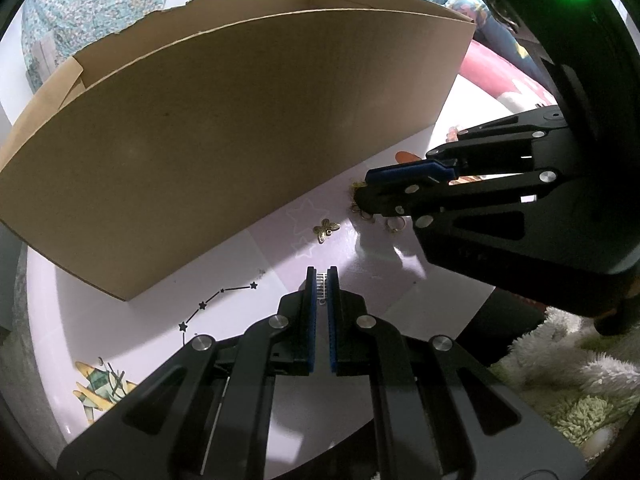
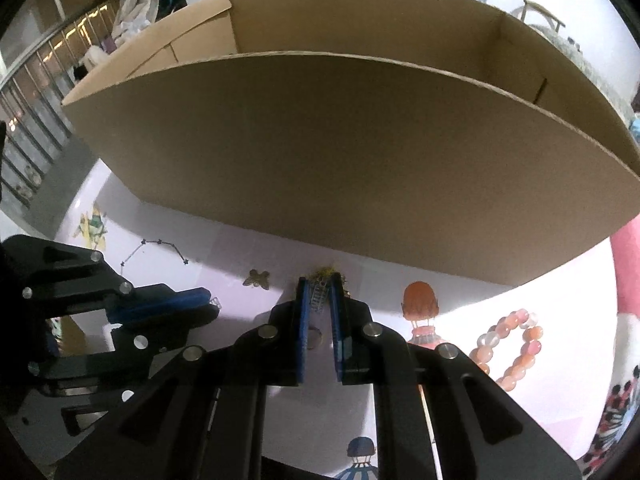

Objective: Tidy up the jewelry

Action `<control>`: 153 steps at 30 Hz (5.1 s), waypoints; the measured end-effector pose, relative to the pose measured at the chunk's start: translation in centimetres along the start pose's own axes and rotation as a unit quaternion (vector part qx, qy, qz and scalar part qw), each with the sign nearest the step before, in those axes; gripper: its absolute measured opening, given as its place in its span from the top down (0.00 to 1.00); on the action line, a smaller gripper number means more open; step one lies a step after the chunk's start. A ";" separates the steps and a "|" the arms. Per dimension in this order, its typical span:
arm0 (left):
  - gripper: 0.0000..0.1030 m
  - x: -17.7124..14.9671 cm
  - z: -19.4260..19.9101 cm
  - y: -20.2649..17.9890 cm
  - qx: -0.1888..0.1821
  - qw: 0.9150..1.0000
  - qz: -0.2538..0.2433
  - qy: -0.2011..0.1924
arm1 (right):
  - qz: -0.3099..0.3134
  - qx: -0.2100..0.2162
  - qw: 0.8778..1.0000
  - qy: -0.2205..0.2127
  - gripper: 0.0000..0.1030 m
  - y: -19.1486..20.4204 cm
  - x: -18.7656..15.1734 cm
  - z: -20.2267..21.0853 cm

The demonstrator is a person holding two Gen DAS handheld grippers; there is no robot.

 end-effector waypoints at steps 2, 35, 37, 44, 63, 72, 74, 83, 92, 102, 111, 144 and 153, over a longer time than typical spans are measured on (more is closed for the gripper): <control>0.96 0.0 0.0 0.0 0.000 1.000 0.001 -0.001 | -0.002 0.003 1.000 -0.001 0.90 0.1 0.0 0.0; 0.96 -0.9 1.3 -0.3 0.028 0.999 0.011 -0.039 | -0.023 0.063 0.996 -0.064 0.94 -1.8 -0.4 4.5; 0.96 -0.9 1.0 -0.7 0.030 0.999 0.012 -0.038 | -0.017 0.065 0.996 -0.057 0.89 -1.7 -0.7 4.1; 0.96 -1.5 0.5 -0.2 0.028 0.999 0.027 -0.029 | 0.004 0.067 0.997 -0.032 0.81 -0.5 -2.3 3.0; 0.96 -1.6 0.6 0.3 0.016 0.999 0.031 -0.034 | 0.030 0.038 0.998 -0.035 0.88 0.2 -2.9 1.7; 0.96 -1.1 3.0 0.7 0.033 0.998 0.026 -0.056 | 0.036 0.043 0.995 -0.079 0.88 0.5 -2.4 5.3; 0.96 -0.4 4.5 0.9 0.040 0.996 0.025 -0.073 | 0.040 0.045 0.994 -0.096 0.88 0.5 -2.1 6.8; 0.96 5.4 11.9 1.9 0.045 0.984 0.021 -0.169 | 0.062 0.065 0.977 -0.195 0.88 1.1 3.5 13.9; 0.96 13.5 11.1 3.5 0.052 0.980 0.009 -0.190 | 0.017 0.071 0.977 -0.201 0.88 -2.0 10.3 12.0; 0.96 15.0 2.0 6.3 0.024 0.994 0.092 -0.050 | -0.026 0.067 0.992 -0.103 0.88 -5.0 12.3 5.3; 0.92 14.6 -0.2 7.1 0.044 0.992 0.115 -0.015 | -0.040 0.067 0.993 -0.090 0.83 -6.5 12.2 4.2; 0.34 1.1 12.0 7.2 0.120 0.973 0.185 -0.065 | 0.006 0.185 0.959 -0.214 0.38 2.4 3.7 14.9; 0.34 -1.3 8.2 6.1 0.127 0.974 0.184 -0.024 | -0.032 0.178 0.974 -0.139 0.38 1.4 -1.6 9.5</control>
Point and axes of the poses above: each gripper's, at about its wrist camera, not at the fingertips, and z roughly against the way its jaws point, y to its left, x to its top, the point moved 10 cm from there along -z, roughly the way its jaws point, and after that the axes turned 9 degrees about x, right-handed, at the moved point
